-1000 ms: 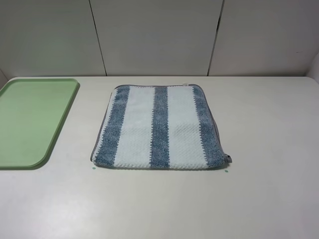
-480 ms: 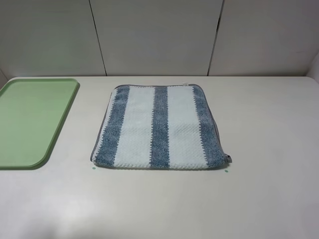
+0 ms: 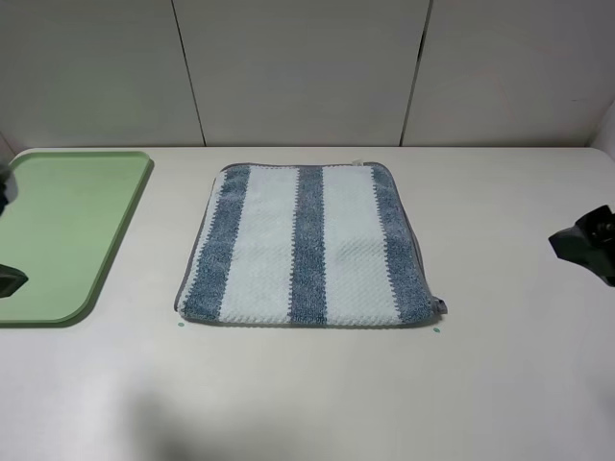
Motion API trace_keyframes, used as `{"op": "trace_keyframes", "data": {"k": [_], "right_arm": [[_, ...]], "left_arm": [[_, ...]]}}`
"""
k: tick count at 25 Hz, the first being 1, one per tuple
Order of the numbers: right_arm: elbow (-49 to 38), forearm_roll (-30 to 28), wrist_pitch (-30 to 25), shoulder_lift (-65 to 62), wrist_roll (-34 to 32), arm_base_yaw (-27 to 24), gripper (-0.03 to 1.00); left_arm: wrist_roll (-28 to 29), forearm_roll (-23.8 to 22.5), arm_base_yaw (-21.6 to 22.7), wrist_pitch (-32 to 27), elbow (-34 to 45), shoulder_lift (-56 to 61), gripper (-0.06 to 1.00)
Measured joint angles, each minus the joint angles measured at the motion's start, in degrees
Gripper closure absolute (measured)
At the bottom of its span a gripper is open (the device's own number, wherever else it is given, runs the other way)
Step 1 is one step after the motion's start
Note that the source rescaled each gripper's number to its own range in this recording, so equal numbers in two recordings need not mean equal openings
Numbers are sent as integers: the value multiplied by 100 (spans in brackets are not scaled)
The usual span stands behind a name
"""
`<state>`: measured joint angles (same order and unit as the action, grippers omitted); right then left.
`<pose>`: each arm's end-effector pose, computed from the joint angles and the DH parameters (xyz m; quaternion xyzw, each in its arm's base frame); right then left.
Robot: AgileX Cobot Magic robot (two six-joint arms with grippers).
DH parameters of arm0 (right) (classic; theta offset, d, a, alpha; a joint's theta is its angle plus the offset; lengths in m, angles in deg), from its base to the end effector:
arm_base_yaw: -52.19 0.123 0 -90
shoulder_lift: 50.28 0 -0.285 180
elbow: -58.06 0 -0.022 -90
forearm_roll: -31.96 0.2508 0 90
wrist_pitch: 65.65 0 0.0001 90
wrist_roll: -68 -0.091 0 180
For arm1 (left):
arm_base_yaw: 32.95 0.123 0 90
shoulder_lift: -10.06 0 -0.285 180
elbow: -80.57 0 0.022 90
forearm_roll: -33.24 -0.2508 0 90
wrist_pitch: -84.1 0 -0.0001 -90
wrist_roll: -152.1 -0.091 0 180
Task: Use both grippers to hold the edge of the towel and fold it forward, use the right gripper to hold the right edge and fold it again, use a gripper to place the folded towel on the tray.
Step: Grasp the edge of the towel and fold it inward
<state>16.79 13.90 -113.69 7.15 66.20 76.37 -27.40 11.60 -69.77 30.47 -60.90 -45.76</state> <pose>0.1438 0.0415 0.2741 -0.2495 0.9153 -0.0747 0.3073 0.1284 -0.0624 0.2896 0.3563 0.8767 0.0801 0.3130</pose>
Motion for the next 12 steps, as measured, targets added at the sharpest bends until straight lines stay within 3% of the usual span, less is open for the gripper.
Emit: {"op": "trace_keyframes", "data": {"k": [12], "right_arm": [[1280,-270,74,1608,106,245,-3]], "left_arm": [[107,-274,-655,584,0,-691,16]]}}
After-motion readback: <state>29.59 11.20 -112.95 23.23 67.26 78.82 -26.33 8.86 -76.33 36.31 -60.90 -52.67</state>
